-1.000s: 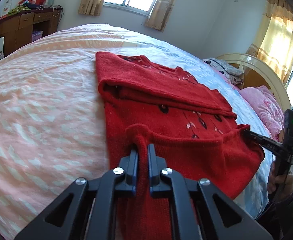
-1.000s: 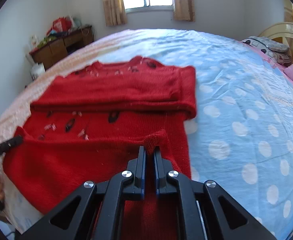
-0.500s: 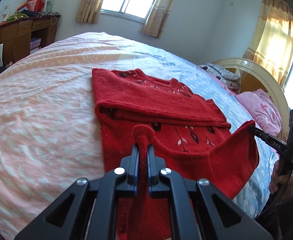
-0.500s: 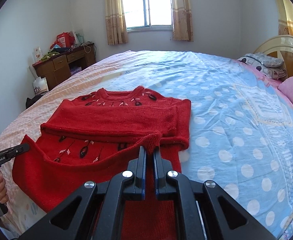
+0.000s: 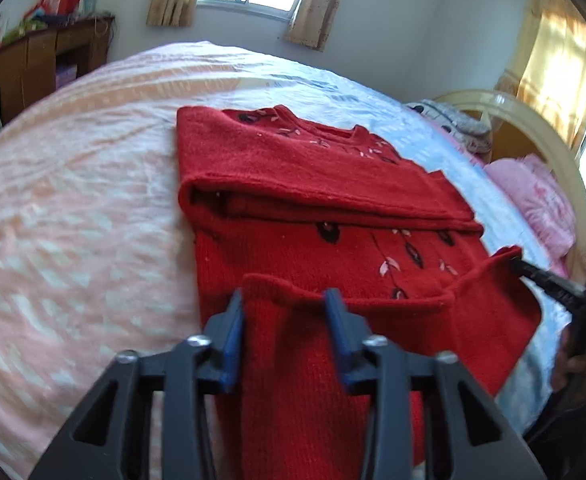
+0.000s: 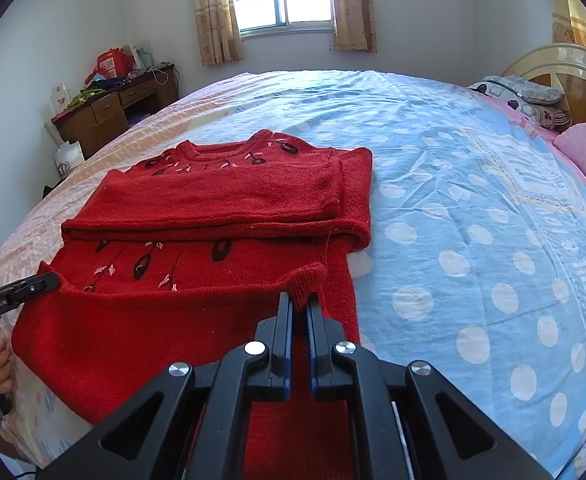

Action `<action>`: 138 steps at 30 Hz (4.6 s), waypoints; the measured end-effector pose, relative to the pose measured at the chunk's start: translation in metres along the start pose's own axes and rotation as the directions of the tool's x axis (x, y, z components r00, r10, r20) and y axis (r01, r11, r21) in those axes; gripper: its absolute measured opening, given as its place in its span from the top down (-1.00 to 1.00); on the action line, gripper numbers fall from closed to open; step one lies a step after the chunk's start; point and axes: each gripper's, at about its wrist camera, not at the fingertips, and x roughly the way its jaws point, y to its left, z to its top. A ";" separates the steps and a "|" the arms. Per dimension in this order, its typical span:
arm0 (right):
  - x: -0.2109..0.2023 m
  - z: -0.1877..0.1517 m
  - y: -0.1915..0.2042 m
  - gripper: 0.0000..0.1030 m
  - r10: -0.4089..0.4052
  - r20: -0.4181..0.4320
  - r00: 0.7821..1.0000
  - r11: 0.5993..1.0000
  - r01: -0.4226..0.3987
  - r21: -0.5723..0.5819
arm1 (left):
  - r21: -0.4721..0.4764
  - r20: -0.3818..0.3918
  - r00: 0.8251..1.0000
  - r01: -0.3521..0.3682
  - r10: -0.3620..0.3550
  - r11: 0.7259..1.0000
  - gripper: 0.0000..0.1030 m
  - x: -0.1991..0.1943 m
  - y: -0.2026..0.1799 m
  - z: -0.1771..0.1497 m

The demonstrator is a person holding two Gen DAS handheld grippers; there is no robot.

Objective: Fold small clothes

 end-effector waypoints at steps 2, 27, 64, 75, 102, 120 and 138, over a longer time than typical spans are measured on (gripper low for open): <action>-0.003 0.002 0.000 0.90 0.001 0.005 1.000 1.000 -0.001 -0.001 | 0.014 0.006 1.000 0.002 -0.002 1.000 0.79 -0.002 -0.004 -0.002; -0.033 0.063 0.010 0.90 -0.019 0.171 0.985 0.997 0.031 -0.065 | -0.102 0.133 0.991 0.005 0.009 0.995 0.82 -0.032 0.016 0.064; 0.194 0.197 -0.002 0.91 -0.168 0.092 0.981 0.985 0.172 -0.027 | -0.175 0.012 0.986 -0.159 0.164 0.972 0.83 0.142 0.075 0.206; 0.238 0.196 -0.005 0.90 -0.197 -0.066 0.978 0.980 0.195 -0.044 | -0.254 -0.078 0.986 -0.165 0.150 0.953 0.69 0.156 0.097 0.195; 0.121 0.083 -0.017 0.48 -0.034 -0.005 0.999 0.992 0.035 0.125 | 0.116 0.056 0.957 -0.289 0.284 0.950 -0.69 0.098 -0.027 0.099; 0.115 0.093 -0.022 0.44 0.021 0.005 1.000 0.989 -0.021 0.144 | 0.033 0.063 0.977 -0.208 0.205 0.978 -0.96 0.100 -0.014 0.096; 0.171 0.140 -0.011 0.88 -0.119 -0.053 0.991 0.991 0.121 0.049 | -0.078 0.089 0.989 -0.111 0.117 0.991 -1.00 0.095 0.006 0.094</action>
